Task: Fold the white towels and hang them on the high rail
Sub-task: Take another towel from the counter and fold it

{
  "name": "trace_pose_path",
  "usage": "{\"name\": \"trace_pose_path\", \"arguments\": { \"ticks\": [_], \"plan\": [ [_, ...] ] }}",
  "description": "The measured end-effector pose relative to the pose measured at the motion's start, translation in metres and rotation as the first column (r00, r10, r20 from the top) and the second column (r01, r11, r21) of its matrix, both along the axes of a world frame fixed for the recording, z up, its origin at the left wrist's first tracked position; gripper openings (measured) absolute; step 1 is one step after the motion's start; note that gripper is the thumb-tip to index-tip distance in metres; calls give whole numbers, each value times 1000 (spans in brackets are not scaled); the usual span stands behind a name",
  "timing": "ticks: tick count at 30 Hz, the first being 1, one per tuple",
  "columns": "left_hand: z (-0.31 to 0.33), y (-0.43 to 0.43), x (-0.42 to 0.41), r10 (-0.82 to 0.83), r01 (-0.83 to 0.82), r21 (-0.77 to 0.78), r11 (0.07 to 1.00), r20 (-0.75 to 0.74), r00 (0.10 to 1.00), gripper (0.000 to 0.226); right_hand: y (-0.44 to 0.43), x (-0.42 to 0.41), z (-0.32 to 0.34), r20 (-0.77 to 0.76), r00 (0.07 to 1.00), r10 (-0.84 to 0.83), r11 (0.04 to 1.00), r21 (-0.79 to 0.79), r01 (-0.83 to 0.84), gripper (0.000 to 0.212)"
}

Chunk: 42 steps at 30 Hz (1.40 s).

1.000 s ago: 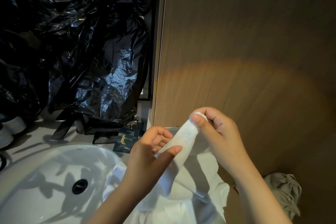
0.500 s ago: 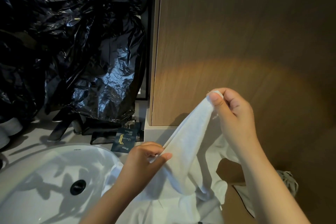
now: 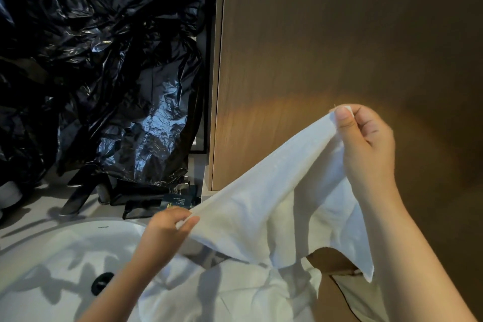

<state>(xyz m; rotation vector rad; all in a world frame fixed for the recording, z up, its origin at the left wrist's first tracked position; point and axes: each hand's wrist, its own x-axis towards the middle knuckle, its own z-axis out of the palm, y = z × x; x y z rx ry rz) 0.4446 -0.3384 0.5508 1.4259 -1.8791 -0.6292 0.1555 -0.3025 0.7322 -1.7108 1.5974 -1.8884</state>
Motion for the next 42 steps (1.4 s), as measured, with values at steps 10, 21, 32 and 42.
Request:
{"name": "trace_pose_path", "arguments": {
  "ticks": [10,21,32,42],
  "plan": [
    [101,-53,32,225,-282,-172,944,-290,930,10,-14,-30,12,161,976,-150,988,-10,153,23],
    [124,-55,26,143,-396,-289,871,-623,769,11,-24,-47,-23,307,931,-197,980,45,193,25],
    [113,-54,29,187,-343,-334,878,-421,888,7,-31,-53,-60,214,922,-322,940,184,286,24],
    [132,-62,23,197,-356,-389,850,-391,899,9,-32,-55,-59,272,903,-333,927,270,260,25]
  ]
}}
